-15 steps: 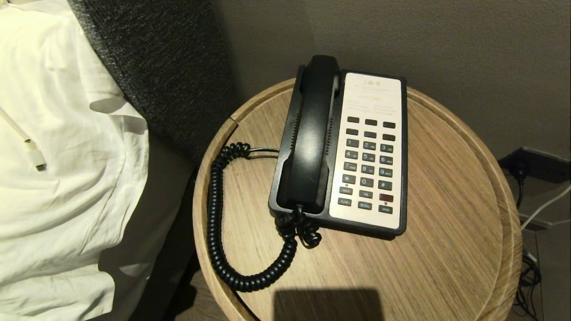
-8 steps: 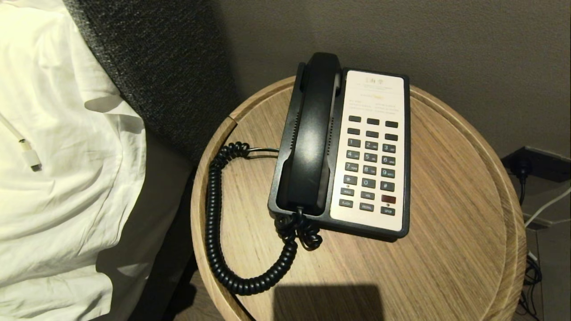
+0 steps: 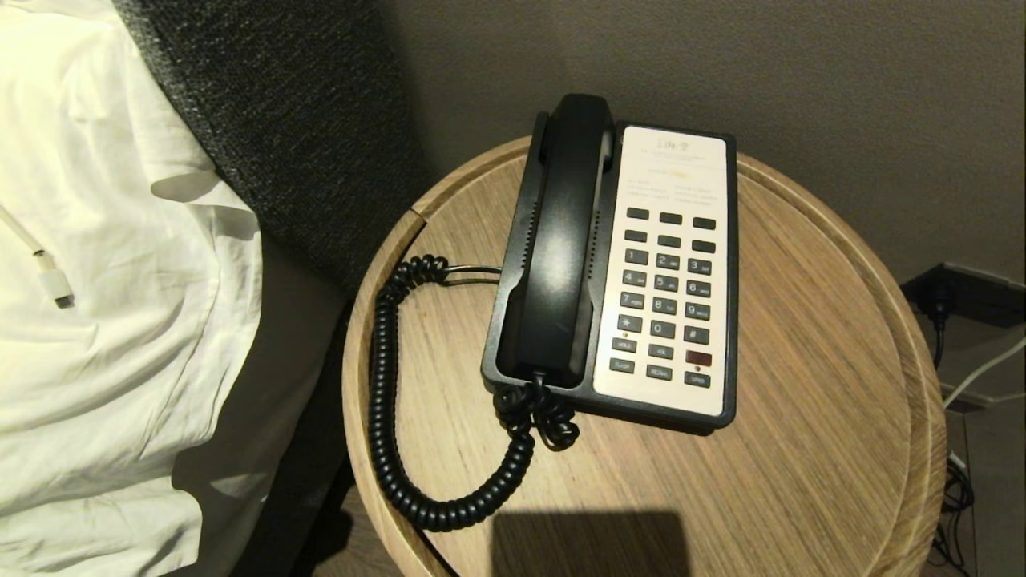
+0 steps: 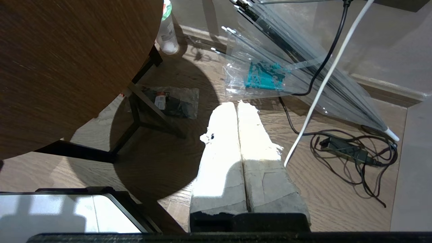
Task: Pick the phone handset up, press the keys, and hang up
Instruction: Pick up the desk phone handset
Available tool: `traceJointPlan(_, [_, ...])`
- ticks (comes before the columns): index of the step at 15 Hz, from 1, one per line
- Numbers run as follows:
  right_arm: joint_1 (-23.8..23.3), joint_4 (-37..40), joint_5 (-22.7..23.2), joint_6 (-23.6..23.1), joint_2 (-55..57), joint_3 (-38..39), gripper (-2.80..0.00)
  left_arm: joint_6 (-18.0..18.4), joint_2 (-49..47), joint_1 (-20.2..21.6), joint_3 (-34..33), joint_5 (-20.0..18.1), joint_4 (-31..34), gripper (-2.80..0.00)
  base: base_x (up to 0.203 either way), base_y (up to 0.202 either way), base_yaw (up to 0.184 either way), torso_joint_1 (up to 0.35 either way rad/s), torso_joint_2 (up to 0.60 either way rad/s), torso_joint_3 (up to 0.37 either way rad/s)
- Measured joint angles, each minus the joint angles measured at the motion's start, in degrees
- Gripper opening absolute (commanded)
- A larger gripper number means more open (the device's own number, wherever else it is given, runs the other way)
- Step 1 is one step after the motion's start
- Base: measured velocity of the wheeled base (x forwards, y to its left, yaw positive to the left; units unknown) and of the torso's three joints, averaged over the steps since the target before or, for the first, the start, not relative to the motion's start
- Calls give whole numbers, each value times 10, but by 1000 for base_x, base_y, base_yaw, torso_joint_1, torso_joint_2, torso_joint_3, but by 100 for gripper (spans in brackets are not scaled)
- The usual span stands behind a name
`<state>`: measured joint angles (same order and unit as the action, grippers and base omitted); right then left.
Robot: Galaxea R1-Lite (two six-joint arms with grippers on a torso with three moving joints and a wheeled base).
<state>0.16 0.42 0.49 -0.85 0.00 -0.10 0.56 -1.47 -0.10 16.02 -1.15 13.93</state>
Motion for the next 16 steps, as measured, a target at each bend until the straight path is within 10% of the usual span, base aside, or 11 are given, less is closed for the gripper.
traceJointPlan(4, [0, 0, 0, 0, 0, 0, -280, 0, -34, 0, 124, -56, 145, -280, 0, 0, 0, 0, 0, 0])
traceJointPlan(16, [0, 0, 0, 0, 0, 0, -280, -28, -268, 0, 386, -37, 159, -280, 0, 0, 0, 0, 0, 0])
